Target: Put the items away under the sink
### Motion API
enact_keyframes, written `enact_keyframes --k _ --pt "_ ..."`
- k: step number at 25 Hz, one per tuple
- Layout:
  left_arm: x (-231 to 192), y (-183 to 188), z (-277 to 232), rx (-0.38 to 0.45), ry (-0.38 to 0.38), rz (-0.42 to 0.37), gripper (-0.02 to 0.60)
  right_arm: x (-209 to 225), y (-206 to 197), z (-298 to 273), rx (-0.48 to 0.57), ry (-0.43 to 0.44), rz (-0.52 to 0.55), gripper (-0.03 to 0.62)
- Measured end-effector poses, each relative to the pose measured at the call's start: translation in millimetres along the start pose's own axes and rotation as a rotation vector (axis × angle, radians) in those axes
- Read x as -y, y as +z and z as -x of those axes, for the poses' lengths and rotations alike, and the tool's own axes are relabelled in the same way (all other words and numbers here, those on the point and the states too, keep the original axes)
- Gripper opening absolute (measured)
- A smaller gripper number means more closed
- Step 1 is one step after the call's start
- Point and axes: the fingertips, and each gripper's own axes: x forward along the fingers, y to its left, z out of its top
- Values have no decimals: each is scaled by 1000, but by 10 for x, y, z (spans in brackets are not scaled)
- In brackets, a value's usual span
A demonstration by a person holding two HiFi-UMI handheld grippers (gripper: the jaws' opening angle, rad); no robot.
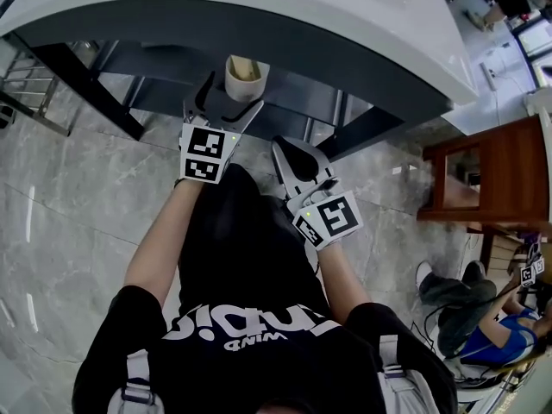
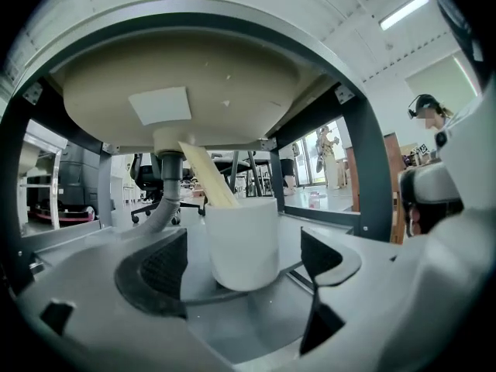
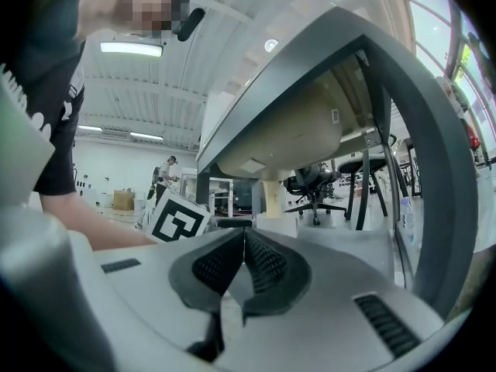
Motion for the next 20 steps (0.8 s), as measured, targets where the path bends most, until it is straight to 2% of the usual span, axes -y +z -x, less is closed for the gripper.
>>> enact_keyframes --k 10,20 --pt "333 100 804 25 -51 97 453 -193 -15 84 -4 12 12 18" --pt "491 38 1413 20 -21 120 451 -408 -57 225 17 27 -14 18"
